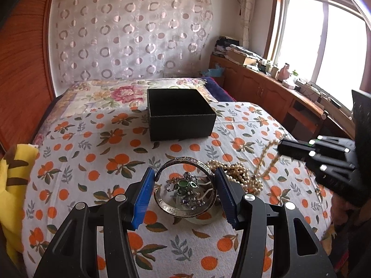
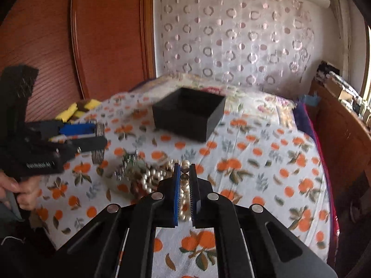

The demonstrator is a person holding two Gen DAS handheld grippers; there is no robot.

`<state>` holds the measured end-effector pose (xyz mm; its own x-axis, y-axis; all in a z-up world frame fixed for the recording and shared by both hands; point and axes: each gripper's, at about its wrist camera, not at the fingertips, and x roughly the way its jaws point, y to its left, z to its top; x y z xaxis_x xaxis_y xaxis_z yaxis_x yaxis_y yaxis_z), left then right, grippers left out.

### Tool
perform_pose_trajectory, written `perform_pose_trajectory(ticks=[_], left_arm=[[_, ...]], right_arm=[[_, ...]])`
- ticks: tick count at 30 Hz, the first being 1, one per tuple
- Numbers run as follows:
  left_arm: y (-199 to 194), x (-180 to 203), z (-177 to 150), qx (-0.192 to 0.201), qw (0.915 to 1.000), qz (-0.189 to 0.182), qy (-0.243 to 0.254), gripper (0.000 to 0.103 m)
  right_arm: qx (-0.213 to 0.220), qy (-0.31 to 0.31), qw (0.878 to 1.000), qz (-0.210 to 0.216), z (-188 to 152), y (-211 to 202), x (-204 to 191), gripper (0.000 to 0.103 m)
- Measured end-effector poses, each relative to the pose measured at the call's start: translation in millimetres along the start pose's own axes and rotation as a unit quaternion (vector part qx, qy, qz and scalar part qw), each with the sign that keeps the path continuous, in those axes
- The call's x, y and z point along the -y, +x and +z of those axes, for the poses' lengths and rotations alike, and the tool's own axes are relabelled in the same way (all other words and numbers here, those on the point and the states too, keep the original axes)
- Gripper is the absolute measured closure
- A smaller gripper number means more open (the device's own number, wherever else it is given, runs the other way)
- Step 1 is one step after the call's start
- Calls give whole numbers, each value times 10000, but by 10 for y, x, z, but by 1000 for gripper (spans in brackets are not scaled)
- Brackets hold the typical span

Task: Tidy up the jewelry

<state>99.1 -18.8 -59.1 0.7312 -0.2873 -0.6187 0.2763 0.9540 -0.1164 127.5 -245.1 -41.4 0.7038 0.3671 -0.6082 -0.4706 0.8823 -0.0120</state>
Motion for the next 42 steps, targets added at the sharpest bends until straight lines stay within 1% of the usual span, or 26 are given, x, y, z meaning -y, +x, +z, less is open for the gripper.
perform_pose_trajectory(ticks=[9,14,19,22,27,28,29,34,36,37,38,39,41,42], left_arm=[[8,-20,197,56,9999,85,140,52],[74,-61,387,57,9999,27,140,52],[217,-52,619,48,9996,57,290,52],[337,-45,767,51,9993,69,366,52],[584,-86,969,-15,9993,50,358,52],[664,-98,1023,-43,9993,56,356,52],[728,-110,1058,-63,9993,59,353,52],[1057,-159,1221,-213,9992,11,335,52],[1167,-187,1243,-288,9990,25,336,52],[1195,-212,1249,-286,9991,22,319,53],[1202,-237,1250,-277,9992,-31,282,53],[1196,-257,1239,-276,9993,-63,244,53],[1169,-289,1238,-232,9994,-93,230,53],[1157,-298,1247,-215,9994,-108,240,53]], right_arm=[[465,-140,9988,-100,437,-260,61,95],[721,-285,9968,-198,734,-380,81,95],[964,-365,9943,-273,1030,-461,156,95],[1099,-400,9927,-298,1202,-502,212,95],[1190,-428,9914,-337,1441,-479,324,96],[1202,-449,9912,-341,1498,-453,349,97],[1217,-465,9909,-344,1532,-434,362,103],[1354,-470,9892,-302,1747,-335,466,103],[1202,-501,9913,-196,1782,-219,496,103],[1157,-455,9922,-72,1745,-165,532,103],[1088,-444,9931,-53,1699,-109,547,103],[958,-434,9944,-129,1618,-6,580,103],[651,-338,9973,-75,1409,237,628,103],[410,-305,9986,-110,1260,415,677,103]])
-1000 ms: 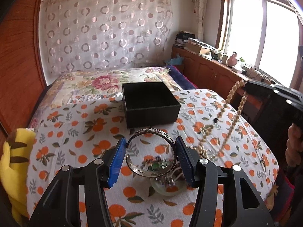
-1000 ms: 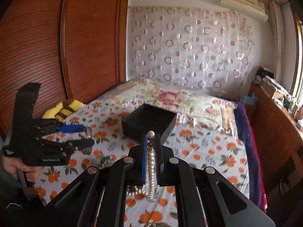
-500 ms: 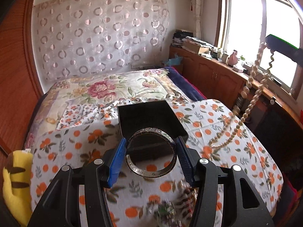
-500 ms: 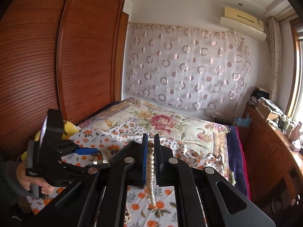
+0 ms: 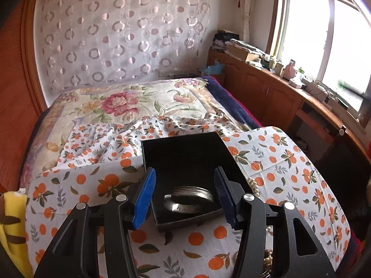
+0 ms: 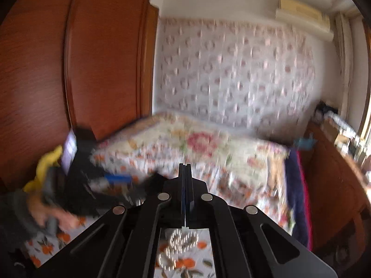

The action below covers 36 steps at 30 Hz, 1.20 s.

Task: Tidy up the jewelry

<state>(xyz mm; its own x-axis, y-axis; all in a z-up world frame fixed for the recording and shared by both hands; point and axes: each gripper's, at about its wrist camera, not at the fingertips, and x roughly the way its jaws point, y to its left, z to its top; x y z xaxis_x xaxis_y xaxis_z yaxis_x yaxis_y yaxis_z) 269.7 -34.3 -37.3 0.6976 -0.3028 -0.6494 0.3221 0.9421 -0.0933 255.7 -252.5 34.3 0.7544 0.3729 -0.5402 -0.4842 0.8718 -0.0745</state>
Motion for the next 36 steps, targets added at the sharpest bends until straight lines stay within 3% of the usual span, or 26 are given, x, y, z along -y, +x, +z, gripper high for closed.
perform_pose_trajectory(ticks=[5,6,7,9,18,20,22,24,28,36], left_arm=[[1,-3,44,16,10000,-53,73,53],[-4,-9,43,15,10000,-64,65,53],[1,-10,48,0,10000,-65,51,53],[-16,-9,43,0,10000,-81,39,53],[-120,0,-78,23,9998,-180,49,53],[-115,-40,-96,12,9999,-155,22,53],[-117,-66,-126,-7,9999,-139,-1,53],[-117,-98,-144,-17,9999,-112,-33,53],[-141,-137,-166,5,9999,-105,-57,53],[-172,-192,-182,31,9999,-85,-103,53]], right_arm=[[-804,312,9962,152,-611,563,16,100],[-878,317,9954,216,-684,616,-21,92],[-915,319,9950,258,-734,648,-47,75],[-1008,279,9938,370,-825,718,-114,60],[-1595,-105,9866,327,-1033,1107,-286,60],[-1681,-183,9852,267,-1072,1151,-286,66],[-1711,-197,9847,273,-1087,1155,-296,79],[-1699,-171,9850,236,-1077,1138,-279,81],[-1339,9,9909,113,-887,930,-161,82],[-281,-81,9996,-51,-136,322,-48,82]])
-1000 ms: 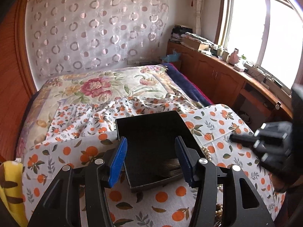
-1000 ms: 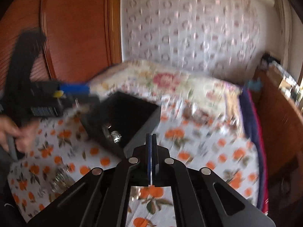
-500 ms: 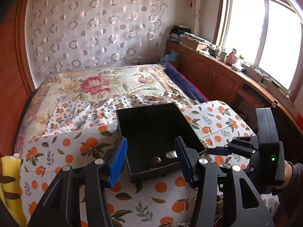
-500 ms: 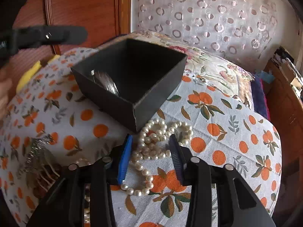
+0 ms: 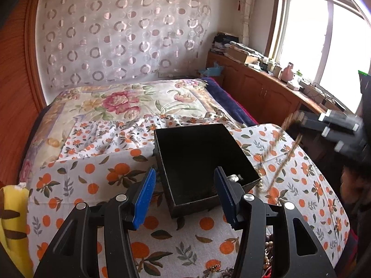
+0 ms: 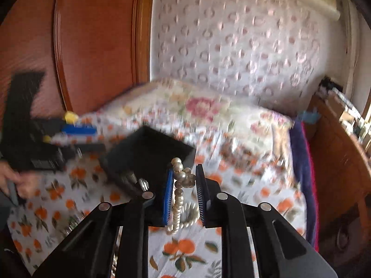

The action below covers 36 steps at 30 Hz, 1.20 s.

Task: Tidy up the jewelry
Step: 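Lower the pearl necklace into the black box and open the right tool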

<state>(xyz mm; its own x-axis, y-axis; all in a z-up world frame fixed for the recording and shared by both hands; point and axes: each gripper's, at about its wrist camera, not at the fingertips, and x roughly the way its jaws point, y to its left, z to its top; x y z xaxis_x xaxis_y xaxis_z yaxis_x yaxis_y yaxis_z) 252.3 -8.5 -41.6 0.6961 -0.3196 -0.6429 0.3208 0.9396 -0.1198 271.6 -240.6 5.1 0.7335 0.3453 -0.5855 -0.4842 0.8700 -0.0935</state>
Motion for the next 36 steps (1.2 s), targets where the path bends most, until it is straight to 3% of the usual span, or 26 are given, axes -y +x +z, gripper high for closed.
perform_pose_trajectory(ticks=[7,13,24,27,28,29,36], left_arm=[[-61,-46,-52,15,10000,35,-80,53],[-110,-94,-148,30,9999,67,-118,53],[-287,-133,-456,-45,9997,152,-211,52],[-322,-111,-525,-86,9996,139,-230,52],[-342,-90,-557,-99,9996,126,-221,51],[-358,-80,-583,-106,9996,116,-215,51],[-476,44,-847,-168,9995,22,-259,48]], right_arm=[[641,-228,9977,-28,590,-241,-34,82],[825,-396,9958,-38,821,-199,-156,82],[168,-215,9996,-13,496,428,-242,81],[-89,-127,9999,36,418,586,-247,76],[-139,-109,9998,31,381,603,-246,67],[-136,-74,9999,17,338,583,-246,66],[-139,-5,9998,169,-45,223,-363,65]])
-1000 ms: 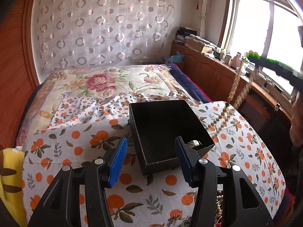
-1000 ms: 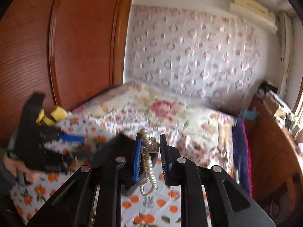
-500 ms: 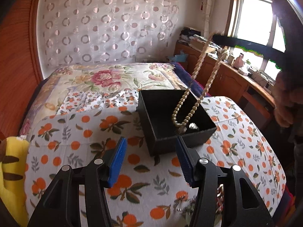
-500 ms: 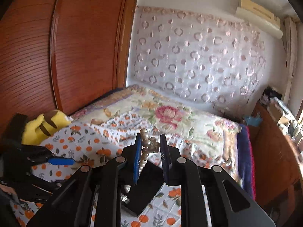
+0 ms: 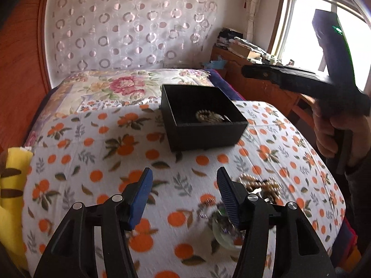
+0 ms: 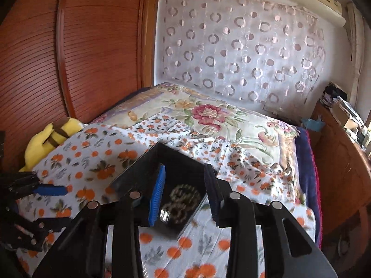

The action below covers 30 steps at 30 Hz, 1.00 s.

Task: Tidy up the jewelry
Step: 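Lower the pearl necklace into the black box and open the right tool, then grasp the green-stone pendant chain from the pile with the left tool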

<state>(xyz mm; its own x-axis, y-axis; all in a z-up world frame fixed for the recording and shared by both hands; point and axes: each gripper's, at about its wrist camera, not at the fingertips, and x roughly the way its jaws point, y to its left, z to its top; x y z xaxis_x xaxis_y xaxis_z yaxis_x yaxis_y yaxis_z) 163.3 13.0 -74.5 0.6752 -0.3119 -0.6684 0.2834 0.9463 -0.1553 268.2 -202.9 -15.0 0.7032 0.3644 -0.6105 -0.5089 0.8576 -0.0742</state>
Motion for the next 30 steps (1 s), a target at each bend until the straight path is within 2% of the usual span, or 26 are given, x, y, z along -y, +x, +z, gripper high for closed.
perform_pose_trajectory(ticks=[5,14,25,30], left_arm=[[-23,61,-184,-102,9998,-107,-128,48],[-41,279,-450,-192,9997,-114,-76,47],[209,344,-412,-415,9987,-225,-176,47],[270,373,-363,-469,9983,-272,-193,61]], right_arm=[[-107,73,9998,119,-424,-207,-136,65],[-337,450,9982,213,-1047,-370,-321,65],[-511,688,9959,286,-1545,-569,-566,65],[-519,737,9952,385,-1643,-613,-659,65]])
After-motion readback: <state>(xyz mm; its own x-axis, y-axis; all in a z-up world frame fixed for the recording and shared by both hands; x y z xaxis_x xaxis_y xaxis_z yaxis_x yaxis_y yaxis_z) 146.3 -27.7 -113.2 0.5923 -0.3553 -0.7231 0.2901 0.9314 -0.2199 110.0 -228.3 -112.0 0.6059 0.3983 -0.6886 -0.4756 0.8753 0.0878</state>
